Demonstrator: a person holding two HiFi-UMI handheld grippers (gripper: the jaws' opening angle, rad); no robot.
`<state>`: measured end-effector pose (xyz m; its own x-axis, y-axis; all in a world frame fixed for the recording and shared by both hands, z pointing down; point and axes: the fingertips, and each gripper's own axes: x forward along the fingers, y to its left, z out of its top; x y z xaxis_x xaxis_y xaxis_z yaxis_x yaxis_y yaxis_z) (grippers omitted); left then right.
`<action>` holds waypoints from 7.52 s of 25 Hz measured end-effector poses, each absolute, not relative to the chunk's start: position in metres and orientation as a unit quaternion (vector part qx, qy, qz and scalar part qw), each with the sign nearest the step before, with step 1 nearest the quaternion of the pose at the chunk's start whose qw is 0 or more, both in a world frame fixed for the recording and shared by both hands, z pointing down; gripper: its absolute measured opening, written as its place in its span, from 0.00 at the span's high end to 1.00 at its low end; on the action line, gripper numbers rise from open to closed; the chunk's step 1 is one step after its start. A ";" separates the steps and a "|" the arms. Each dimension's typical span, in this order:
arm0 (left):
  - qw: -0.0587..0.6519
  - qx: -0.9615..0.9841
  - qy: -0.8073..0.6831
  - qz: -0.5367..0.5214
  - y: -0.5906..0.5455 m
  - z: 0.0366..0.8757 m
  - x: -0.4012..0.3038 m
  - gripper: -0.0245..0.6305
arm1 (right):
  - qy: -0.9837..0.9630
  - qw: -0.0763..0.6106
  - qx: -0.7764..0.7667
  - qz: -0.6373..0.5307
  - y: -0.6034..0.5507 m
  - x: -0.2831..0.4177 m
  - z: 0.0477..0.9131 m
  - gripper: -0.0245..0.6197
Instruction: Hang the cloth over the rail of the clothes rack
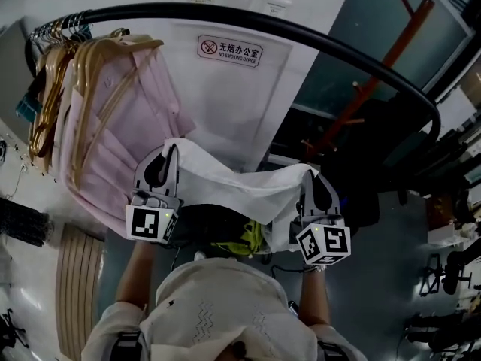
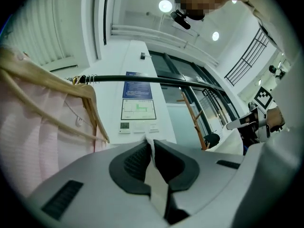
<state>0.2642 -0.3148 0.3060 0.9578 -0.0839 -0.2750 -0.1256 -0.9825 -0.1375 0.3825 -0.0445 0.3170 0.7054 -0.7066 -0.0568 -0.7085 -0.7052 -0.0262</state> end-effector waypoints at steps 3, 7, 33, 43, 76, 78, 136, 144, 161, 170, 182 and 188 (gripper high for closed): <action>0.069 -0.984 0.035 0.159 -0.316 0.279 0.266 0.93 | 0.388 0.008 -0.920 0.050 -0.045 0.385 0.291 0.93; 0.103 -0.977 0.032 0.187 -0.321 0.238 0.269 0.93 | 0.402 0.021 -0.912 0.078 -0.049 0.387 0.256 0.93; 0.189 -0.941 0.019 0.280 -0.332 0.050 0.248 0.93 | 0.422 0.003 -0.884 0.199 -0.055 0.377 0.052 0.92; 0.218 -0.929 0.030 0.296 -0.351 -0.012 0.253 0.93 | 0.407 -0.023 -0.884 0.229 -0.057 0.383 -0.012 0.92; 0.403 -0.892 0.090 0.184 -0.404 -0.120 0.395 0.92 | 0.442 -0.047 -0.881 0.160 -0.122 0.535 -0.122 0.92; 0.427 -0.883 0.098 0.166 -0.407 -0.113 0.404 0.92 | 0.457 -0.046 -0.878 0.135 -0.128 0.545 -0.114 0.92; 0.430 -0.894 -0.035 0.122 -0.390 -0.078 0.419 0.92 | 0.588 -0.290 -0.744 0.131 -0.398 0.432 -0.065 0.85; 0.452 -0.882 -0.088 0.102 -0.379 -0.067 0.423 0.92 | 0.607 -0.283 -0.732 0.120 -0.406 0.445 -0.055 0.92; 0.470 -0.876 -0.061 0.088 -0.394 -0.078 0.420 0.91 | 0.664 -0.185 -0.717 0.106 -0.399 0.434 -0.066 0.88; 0.438 -0.888 -0.105 0.089 -0.381 -0.076 0.426 0.88 | 0.652 -0.226 -0.716 0.102 -0.408 0.431 -0.050 0.81; 0.488 -0.865 -0.080 0.086 -0.385 -0.085 0.382 0.85 | 0.586 -0.232 -0.772 0.085 -0.405 0.467 -0.050 0.90; 0.501 -0.857 -0.099 0.062 -0.372 -0.054 0.352 0.85 | 0.566 -0.239 -0.785 0.081 -0.404 0.473 -0.050 0.84</action>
<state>0.3517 -0.3715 -0.0540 0.9728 0.2313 -0.0071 0.1074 -0.4781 -0.8717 0.4729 -0.4037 -0.0503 0.3464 -0.9270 0.1440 -0.8497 -0.2450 0.4669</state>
